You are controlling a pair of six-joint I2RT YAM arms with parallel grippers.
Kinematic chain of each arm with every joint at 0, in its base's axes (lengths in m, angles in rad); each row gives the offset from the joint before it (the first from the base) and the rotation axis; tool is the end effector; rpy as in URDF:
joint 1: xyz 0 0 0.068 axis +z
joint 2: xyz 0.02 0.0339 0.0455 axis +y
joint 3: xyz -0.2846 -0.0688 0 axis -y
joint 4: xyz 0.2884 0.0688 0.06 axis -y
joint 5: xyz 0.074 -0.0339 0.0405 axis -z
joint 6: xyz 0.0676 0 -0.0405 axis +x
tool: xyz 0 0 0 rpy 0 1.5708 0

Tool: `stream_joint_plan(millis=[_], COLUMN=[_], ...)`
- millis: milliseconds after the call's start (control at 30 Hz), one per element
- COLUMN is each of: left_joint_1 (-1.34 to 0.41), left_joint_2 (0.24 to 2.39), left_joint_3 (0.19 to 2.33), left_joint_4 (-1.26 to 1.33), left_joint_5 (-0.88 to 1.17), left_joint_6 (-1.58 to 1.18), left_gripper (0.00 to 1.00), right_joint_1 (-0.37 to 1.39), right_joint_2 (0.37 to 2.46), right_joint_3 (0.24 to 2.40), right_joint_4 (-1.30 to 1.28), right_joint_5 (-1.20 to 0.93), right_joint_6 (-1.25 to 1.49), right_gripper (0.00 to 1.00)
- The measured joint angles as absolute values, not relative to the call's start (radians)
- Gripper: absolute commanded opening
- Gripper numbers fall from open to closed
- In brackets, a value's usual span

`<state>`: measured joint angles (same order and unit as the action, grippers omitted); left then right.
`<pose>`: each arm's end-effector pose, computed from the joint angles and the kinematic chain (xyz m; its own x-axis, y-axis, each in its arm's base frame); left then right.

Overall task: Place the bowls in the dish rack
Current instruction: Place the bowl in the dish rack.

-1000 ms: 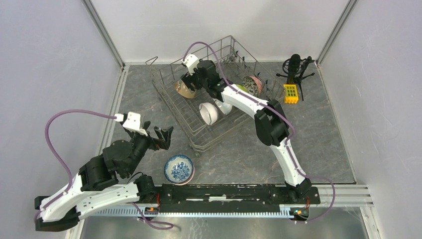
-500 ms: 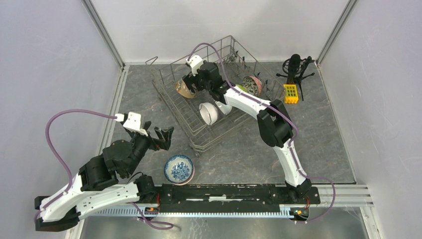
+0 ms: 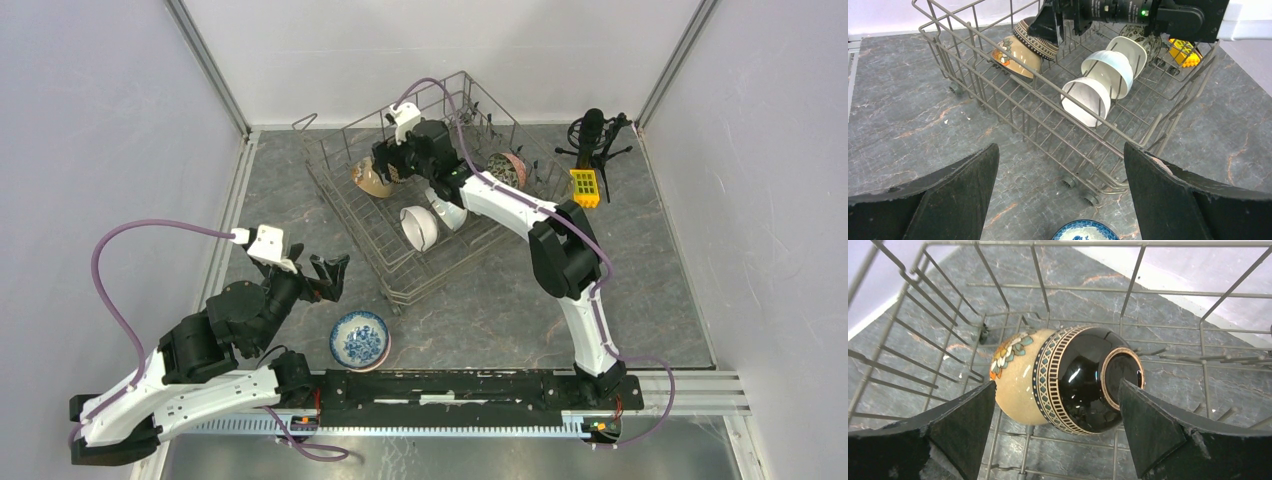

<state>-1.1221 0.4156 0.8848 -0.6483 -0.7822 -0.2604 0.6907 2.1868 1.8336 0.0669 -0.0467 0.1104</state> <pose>0.0905 -0.0782 0.3906 -0.1618 -0.0850 -0.9832 0.3070 0.9425 -0.1320 0.4694 0.3920 0.2624 -0.2903 -0.0971 -0.9520 -0.6428 0.7567 0.1188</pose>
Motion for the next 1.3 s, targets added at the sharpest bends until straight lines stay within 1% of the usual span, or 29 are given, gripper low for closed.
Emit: stream_joint_plan(millis=[100, 200, 267, 300, 367, 433, 800, 1000, 1300], left_joint_1=[-1.122, -1.122, -1.122, -1.122, -1.122, -1.122, -1.119, -1.116, -1.112], left_joint_2=[0.416, 0.416, 0.416, 0.416, 0.416, 0.416, 0.420, 0.421, 0.421], left_joint_3=[0.885, 0.885, 0.885, 0.885, 0.885, 0.885, 0.885, 0.885, 0.885], left_joint_4=[-0.648, -0.648, -0.648, -0.648, -0.648, -0.648, -0.648, -0.648, -0.648], left_joint_5=[-0.782, -0.782, -0.782, -0.782, -0.782, -0.782, -0.781, -0.779, -0.775], left_joint_6=[-0.260, -0.260, -0.260, -0.260, -0.260, -0.260, -0.260, -0.260, -0.260], left_gripper=[1.00, 1.00, 1.00, 1.00, 1.00, 1.00, 1.00, 1.00, 1.00], right_joint_1=[0.682, 0.674, 0.671, 0.669, 0.666, 0.664, 0.659, 0.652, 0.659], right_joint_2=[2.172, 2.171, 2.171, 2.171, 2.173, 2.175, 2.278, 2.321, 2.287], right_joint_3=[1.836, 1.853, 1.869, 1.877, 1.895, 1.907, 2.008, 1.991, 1.930], right_joint_4=[0.083, 0.093, 0.093, 0.093, 0.094, 0.096, 0.082, 0.067, 0.099], right_joint_5=[-0.052, -0.058, -0.072, -0.076, -0.086, -0.093, -0.124, -0.104, 0.017], right_joint_6=[0.136, 0.154, 0.165, 0.165, 0.183, 0.191, 0.232, 0.243, 0.234], right_gripper=[0.75, 0.53, 0.28, 0.19, 0.09, 0.01, 0.00, 0.00, 0.00])
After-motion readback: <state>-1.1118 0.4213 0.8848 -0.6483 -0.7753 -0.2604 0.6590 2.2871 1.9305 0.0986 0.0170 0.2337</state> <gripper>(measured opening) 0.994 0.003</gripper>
